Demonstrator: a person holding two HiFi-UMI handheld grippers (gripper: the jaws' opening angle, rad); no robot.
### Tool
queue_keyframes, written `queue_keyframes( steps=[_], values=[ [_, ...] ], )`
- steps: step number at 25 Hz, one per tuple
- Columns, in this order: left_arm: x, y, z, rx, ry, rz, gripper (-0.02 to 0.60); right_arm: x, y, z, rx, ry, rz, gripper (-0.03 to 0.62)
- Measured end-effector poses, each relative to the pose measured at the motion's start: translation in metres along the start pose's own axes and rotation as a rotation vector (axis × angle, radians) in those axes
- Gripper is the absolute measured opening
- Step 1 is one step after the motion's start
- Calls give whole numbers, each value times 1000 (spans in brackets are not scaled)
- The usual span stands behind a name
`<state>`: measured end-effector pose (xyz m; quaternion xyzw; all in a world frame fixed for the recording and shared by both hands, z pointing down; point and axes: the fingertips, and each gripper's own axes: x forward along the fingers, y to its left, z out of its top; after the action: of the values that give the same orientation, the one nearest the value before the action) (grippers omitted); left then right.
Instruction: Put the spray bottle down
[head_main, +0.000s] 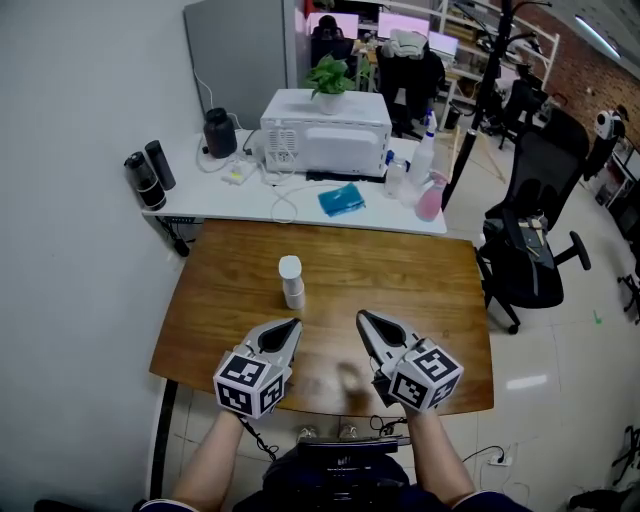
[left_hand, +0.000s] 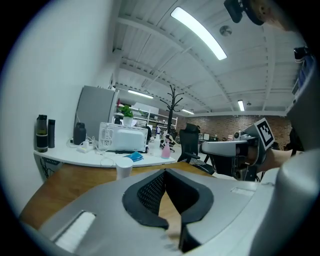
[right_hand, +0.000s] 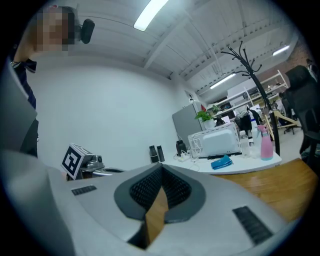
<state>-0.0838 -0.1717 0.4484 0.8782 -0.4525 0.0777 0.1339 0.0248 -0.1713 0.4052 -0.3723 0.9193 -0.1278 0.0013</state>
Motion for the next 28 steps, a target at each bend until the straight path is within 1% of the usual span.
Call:
queue_keyframes(
  steps=[4, 9, 12, 20, 28],
  values=[
    [0, -3, 3, 13, 9, 12, 9, -3, 5, 8, -14, -17, 17, 0],
    [-3, -5, -3, -10, 29, 26, 8, -8, 9, 9, -34, -17, 21, 0],
    [-6, -6, -3, -9, 33, 29, 8, -12, 11, 9, -44, -15, 21, 0],
    [-6, -20, -8, 3, 59, 13, 8, -20, 11, 10, -51, -8, 22, 0],
    [-1, -29, -9, 5, 63, 6, 8, -26, 8, 8, -56, 3, 28, 0]
  ],
)
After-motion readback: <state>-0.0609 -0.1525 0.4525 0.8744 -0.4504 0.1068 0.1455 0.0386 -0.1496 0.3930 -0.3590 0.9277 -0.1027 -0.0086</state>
